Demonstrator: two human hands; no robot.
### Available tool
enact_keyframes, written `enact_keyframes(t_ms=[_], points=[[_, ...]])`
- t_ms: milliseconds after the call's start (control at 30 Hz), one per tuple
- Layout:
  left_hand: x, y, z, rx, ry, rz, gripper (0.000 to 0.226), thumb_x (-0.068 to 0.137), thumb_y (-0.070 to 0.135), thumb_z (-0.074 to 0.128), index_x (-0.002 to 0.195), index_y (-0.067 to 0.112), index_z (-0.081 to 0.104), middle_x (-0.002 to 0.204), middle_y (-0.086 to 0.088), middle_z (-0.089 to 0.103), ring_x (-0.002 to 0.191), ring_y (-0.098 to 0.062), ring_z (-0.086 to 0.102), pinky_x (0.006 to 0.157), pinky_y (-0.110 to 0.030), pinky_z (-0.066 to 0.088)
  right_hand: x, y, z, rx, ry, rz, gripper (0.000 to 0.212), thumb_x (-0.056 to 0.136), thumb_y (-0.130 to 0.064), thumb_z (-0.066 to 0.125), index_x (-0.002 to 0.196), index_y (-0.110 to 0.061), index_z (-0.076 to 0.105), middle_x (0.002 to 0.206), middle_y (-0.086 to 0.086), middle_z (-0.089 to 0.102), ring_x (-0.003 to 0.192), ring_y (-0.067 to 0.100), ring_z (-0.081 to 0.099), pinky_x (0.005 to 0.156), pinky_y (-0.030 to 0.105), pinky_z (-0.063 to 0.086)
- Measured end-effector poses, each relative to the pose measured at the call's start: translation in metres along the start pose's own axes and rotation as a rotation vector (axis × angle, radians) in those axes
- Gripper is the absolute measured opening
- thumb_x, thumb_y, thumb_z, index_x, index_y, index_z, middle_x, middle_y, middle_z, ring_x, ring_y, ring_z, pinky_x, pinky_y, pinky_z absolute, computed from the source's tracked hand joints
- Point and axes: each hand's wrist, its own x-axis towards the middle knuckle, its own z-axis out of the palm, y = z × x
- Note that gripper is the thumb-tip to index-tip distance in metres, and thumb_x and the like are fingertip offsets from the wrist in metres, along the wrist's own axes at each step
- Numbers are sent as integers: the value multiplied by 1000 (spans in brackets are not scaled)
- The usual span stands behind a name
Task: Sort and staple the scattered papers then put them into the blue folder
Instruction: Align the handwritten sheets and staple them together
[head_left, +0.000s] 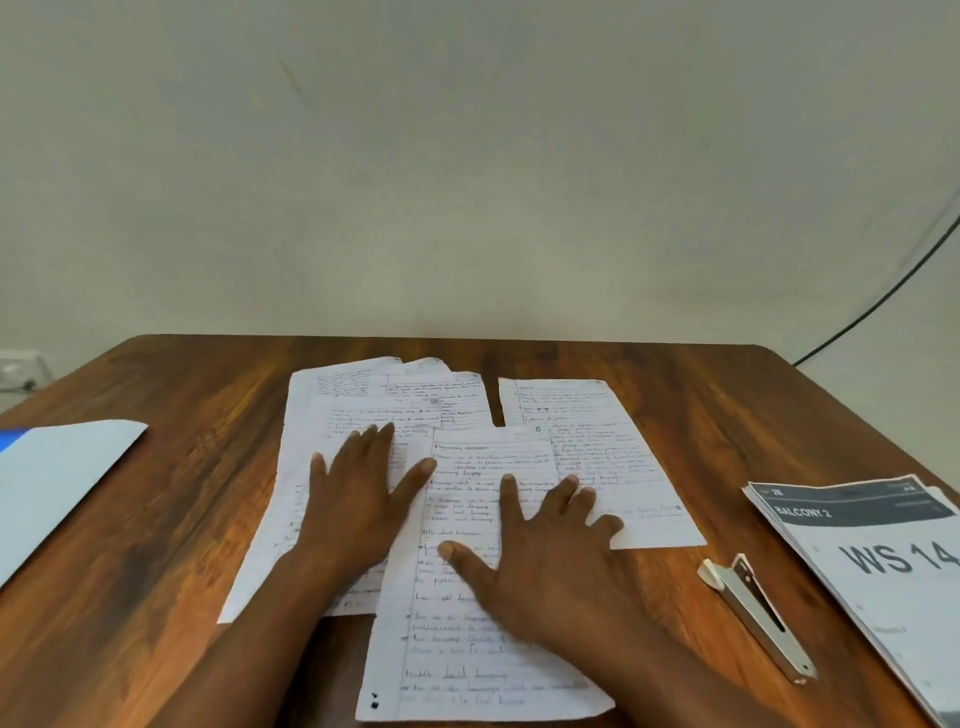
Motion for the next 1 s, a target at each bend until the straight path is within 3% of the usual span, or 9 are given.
enact_keyframes(t_ms=[167,300,467,567,633,700,800,900,1000], points=[[4,-6,6,179,-92,24,111,75,98,3,164,33,14,176,4,8,162,-24,8,128,-60,2,-12,-11,5,-75,28,-46,109,83,-95,8,164,-23,-9,163,41,-7,151,60,-3,115,75,4],[3,-6,6,150,-90,25,115,71,100,-1,163,34,18,175,4,12,162,-24,12,128,-60,4,-13,-11,4,-70,34,-51,109,83,-94,8,164,-23,-9,163,42,-6,151,59,-2,115,75,5],[4,-2,3,52,-32,29,81,90,82,40,154,32,38,167,7,36,154,-23,34,128,-59,15,-12,-10,4,-81,26,-45,109,83,-94,7,164,-22,-9,162,43,-5,151,59,-2,114,75,6],[4,-1,1,-50,66,53,50,95,66,56,132,31,57,140,8,64,123,-19,60,112,-53,43,-14,-11,1,-92,10,-43,109,83,-94,7,164,-22,-8,162,43,-3,151,58,1,115,74,8],[4,-3,0,-137,114,78,26,99,47,63,118,29,65,119,9,71,105,-16,65,98,-46,52,-15,-9,-2,-68,71,-48,110,83,-95,9,165,-21,7,162,38,15,149,53,15,115,70,17],[3,-3,-2,-251,146,90,5,102,33,64,101,30,67,99,12,72,90,-13,66,83,-43,56,-6,-4,-9,27,264,-57,105,85,-94,15,157,-20,33,152,25,41,138,43,36,109,60,34],[3,-3,-4,-442,192,58,15,100,18,68,90,28,67,89,13,71,85,-8,67,74,-26,50,31,19,-21,308,469,22,87,88,-84,45,149,-21,41,145,9,48,133,29,46,102,47,46],[4,-6,-9,-575,191,10,16,99,11,70,90,24,72,89,13,76,81,-3,69,72,-23,50,67,43,-29,699,398,91,74,81,-60,80,139,-22,55,130,2,63,117,19,62,91,35,54],[5,-5,-13,-672,149,-53,16,100,9,68,93,23,74,85,11,79,78,-8,74,66,-29,58,84,54,-25,1094,359,77,35,81,-32,89,111,-20,75,89,-3,78,84,11,75,84,36,61]])
